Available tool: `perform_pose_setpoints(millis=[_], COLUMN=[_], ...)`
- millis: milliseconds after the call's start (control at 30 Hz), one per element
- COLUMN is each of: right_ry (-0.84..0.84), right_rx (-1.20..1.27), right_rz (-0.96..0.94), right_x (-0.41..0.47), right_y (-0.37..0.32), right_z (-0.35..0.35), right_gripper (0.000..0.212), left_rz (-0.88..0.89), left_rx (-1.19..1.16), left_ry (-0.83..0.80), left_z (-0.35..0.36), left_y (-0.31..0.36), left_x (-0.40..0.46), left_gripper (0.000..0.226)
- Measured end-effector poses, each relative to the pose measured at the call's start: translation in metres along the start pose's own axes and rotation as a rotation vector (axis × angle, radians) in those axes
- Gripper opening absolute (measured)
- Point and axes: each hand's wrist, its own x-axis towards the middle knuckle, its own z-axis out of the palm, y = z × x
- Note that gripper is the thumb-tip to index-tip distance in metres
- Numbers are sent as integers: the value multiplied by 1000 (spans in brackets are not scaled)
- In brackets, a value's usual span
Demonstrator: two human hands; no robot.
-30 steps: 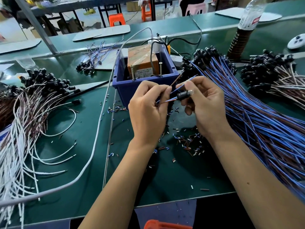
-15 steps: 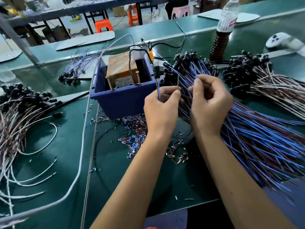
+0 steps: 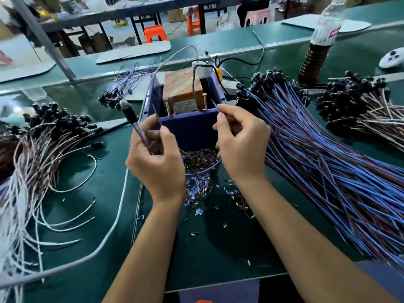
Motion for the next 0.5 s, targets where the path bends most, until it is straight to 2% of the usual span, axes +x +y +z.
perform_pose_setpoints(millis=[167, 500], right_ry=[-14, -44], right_rx=[-6, 6], right_rz=[-12, -17], right_x=[-11, -11], right_y=[-2, 4], right_z=[14, 11], right_gripper=[26, 29], left_rz=[-51, -87], left_rx=[58, -41], left_ry=[-35, -152], left_z=[-9, -12], left_y=[-15, -23], left_x=[8, 12], left_gripper=[22, 25])
